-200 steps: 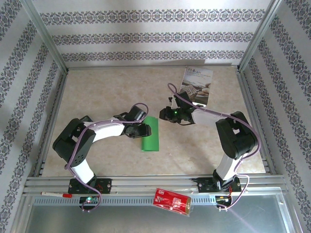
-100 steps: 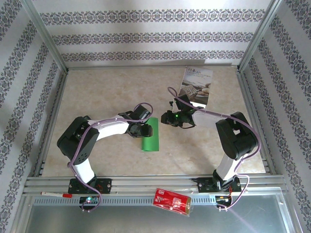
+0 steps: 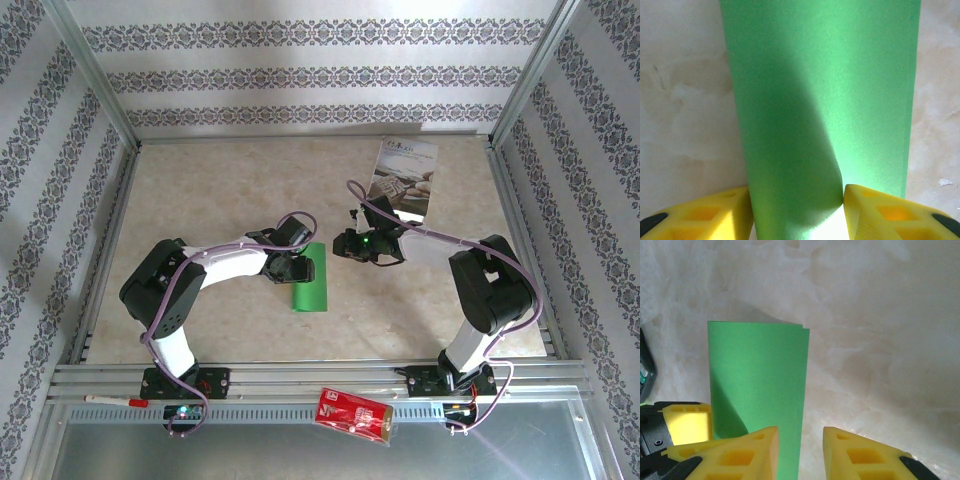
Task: Fold a paper plane with a square sheet of paper (pick it up from the middle)
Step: First fold in half a square sheet of paper at the center of the table.
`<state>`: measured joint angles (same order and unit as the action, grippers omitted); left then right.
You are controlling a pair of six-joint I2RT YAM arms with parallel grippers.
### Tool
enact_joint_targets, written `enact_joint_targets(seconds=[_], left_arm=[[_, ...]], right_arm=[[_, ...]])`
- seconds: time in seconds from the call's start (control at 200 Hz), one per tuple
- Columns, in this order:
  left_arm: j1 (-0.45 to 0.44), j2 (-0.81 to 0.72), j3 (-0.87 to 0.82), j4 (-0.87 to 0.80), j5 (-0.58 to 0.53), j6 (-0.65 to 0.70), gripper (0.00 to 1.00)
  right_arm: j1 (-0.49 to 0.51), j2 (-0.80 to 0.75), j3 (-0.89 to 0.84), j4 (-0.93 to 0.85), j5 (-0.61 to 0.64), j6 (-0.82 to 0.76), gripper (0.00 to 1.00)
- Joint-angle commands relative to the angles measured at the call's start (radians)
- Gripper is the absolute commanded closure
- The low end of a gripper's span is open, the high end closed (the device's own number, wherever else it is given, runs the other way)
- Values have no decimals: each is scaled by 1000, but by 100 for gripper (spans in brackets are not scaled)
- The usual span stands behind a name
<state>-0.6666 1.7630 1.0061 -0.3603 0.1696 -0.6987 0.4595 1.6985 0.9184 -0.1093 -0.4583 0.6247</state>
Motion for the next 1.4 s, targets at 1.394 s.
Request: enact_joint_targets(seconds=[1.394], left_arm=[[-37,139,4,36,30,1,46]], right_arm=[[-25,-29,-29,-21,-4,-12,72]])
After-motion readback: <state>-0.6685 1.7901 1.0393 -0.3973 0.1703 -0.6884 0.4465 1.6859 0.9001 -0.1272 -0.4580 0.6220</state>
